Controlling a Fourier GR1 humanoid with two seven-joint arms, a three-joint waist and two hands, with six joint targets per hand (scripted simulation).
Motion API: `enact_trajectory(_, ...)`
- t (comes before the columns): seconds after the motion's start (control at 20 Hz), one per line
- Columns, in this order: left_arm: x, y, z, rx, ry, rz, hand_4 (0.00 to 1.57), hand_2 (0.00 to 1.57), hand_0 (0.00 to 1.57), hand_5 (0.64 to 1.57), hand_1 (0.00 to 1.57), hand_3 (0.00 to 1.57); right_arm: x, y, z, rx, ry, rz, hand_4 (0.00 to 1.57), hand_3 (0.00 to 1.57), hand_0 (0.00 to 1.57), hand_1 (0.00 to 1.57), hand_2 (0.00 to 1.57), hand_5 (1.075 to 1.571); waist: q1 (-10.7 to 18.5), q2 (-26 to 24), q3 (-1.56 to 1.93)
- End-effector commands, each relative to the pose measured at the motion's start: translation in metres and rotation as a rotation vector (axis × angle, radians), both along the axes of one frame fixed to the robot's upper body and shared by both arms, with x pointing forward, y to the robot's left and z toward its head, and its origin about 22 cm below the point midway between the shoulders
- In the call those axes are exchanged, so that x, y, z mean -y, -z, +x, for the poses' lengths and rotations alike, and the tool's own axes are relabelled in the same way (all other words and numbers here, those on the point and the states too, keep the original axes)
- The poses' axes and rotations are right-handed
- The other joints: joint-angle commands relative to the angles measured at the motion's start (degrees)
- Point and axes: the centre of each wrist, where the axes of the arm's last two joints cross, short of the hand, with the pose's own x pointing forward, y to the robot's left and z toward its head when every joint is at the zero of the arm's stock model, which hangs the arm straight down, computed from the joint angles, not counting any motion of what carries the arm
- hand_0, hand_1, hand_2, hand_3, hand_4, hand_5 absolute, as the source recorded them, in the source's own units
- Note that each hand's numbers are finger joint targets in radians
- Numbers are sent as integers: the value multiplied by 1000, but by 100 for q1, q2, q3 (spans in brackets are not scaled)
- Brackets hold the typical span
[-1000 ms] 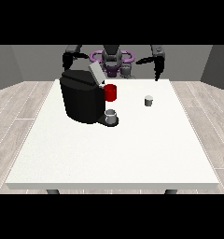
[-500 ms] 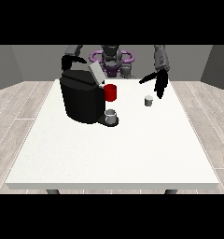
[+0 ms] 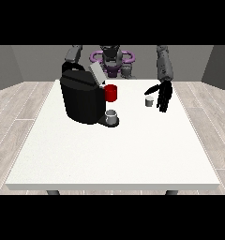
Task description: Insert the coffee pod into the coffee machine and close the lid
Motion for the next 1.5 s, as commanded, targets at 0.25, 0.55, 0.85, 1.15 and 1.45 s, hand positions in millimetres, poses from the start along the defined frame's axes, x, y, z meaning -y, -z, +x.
enact_trajectory(0.25, 2, -4, 23, -137, 43, 131, 0, 0, 0, 1571, 0, 0, 6, 11, 13, -51, 58, -12, 511, 0, 0, 0, 0, 1571, 97, -5, 3)
enact_trajectory(0.55, -5, -9, 30, -147, 55, 120, 0, 0, 0, 1571, 0, 0, 6, 17, 17, -49, 70, -15, 354, 0, 0, 0, 0, 1571, 168, 138, 3)
enact_trajectory(0.85, 9, 8, 32, -155, 77, 132, 0, 392, 0, 1571, 0, 0, 11, 11, 25, -37, 75, -4, 374, 0, 0, 0, 0, 1571, 174, 156, 2)
enact_trajectory(1.15, 25, 14, 34, -87, 110, 198, 0, 1147, 1071, 1571, 1071, 1082, 28, 21, 26, -47, 88, -18, 401, 0, 0, 0, 0, 1571, 89, 169, 2)
enact_trajectory(1.45, 34, 24, 32, -101, 155, 249, 0, 1222, 1207, 1571, 1207, 1091, 19, 22, 25, -115, 99, -26, 402, 0, 0, 0, 0, 1571, 40, -102, 0)
